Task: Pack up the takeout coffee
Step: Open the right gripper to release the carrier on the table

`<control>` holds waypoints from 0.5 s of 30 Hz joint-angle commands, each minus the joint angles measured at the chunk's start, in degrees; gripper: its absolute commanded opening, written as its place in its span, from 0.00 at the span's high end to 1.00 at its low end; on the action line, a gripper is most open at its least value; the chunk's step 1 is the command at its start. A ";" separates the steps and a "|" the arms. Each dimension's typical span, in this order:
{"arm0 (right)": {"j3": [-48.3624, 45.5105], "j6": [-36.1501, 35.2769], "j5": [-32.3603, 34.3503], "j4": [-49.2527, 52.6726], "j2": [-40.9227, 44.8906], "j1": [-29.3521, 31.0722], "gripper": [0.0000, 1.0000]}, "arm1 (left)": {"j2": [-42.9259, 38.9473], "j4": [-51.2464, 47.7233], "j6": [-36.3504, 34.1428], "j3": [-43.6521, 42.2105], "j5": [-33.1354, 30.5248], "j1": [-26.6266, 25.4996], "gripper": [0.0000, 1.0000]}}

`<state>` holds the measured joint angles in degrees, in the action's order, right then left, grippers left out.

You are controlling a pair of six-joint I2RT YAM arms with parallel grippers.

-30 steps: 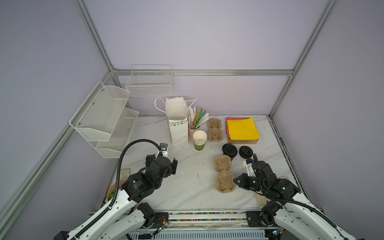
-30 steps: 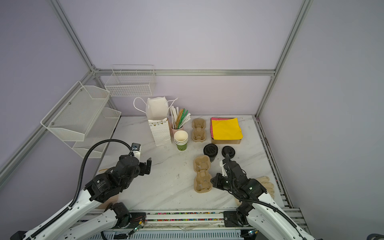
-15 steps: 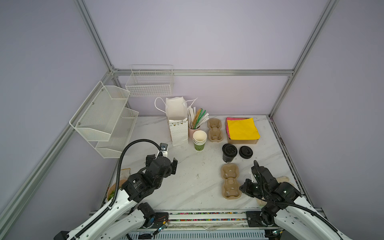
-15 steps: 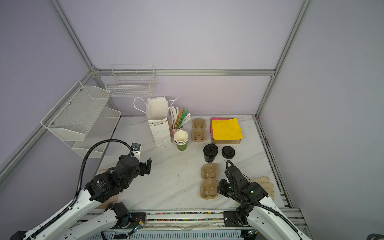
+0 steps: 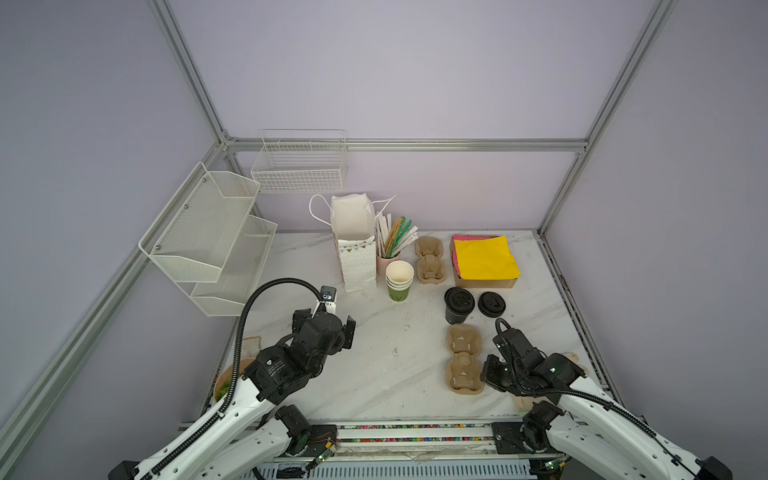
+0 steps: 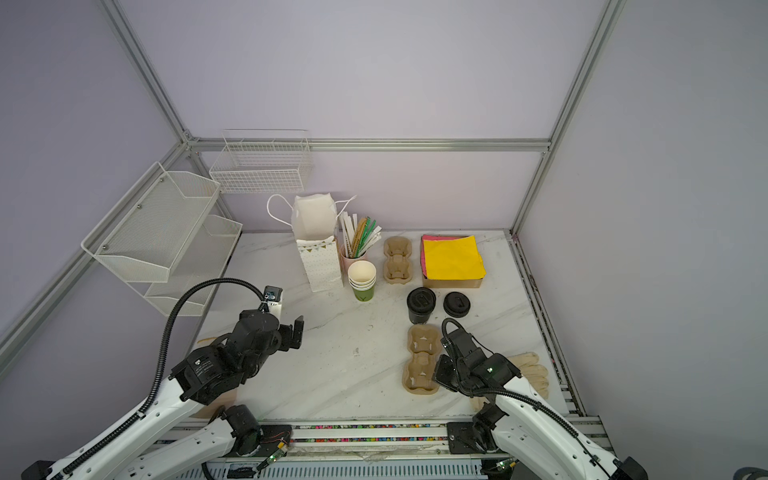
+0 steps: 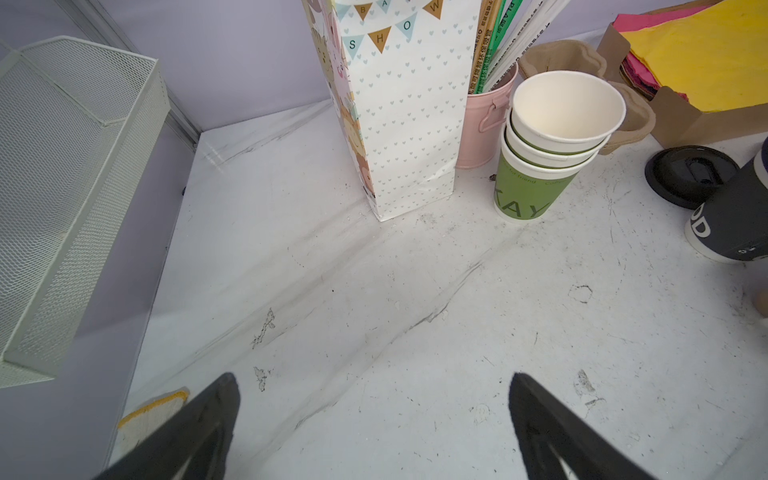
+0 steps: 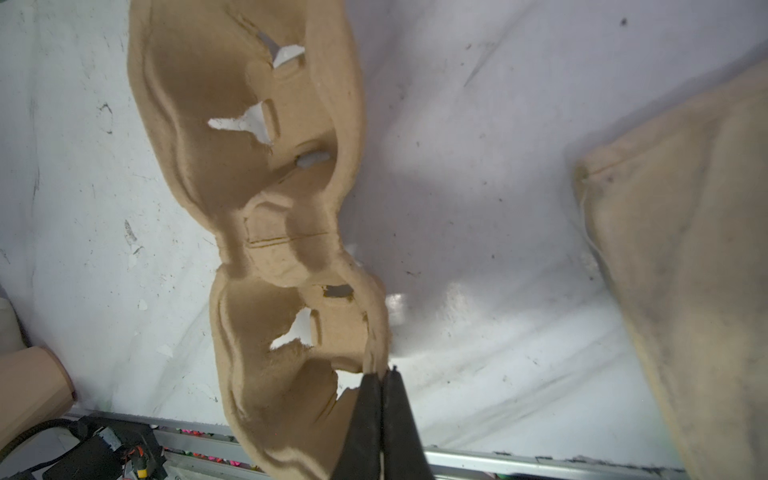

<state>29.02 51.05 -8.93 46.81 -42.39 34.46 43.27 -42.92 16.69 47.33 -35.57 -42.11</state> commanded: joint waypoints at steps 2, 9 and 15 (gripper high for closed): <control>1.98 2.17 2.60 -0.23 -0.04 0.26 0.82 | 0.06 1.25 -0.70 -1.88 0.25 0.27 0.00; 6.99 3.11 7.19 1.63 -2.81 0.26 0.71 | 0.02 1.18 -0.76 -1.85 0.31 0.35 0.00; 19.94 -1.60 19.13 8.66 -5.58 0.26 0.35 | 0.57 2.37 0.33 0.88 -0.24 0.69 0.00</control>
<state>43.77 51.53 2.35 51.24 -46.61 34.46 43.62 -42.87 16.82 47.33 -35.38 -41.98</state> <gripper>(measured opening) 0.610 0.997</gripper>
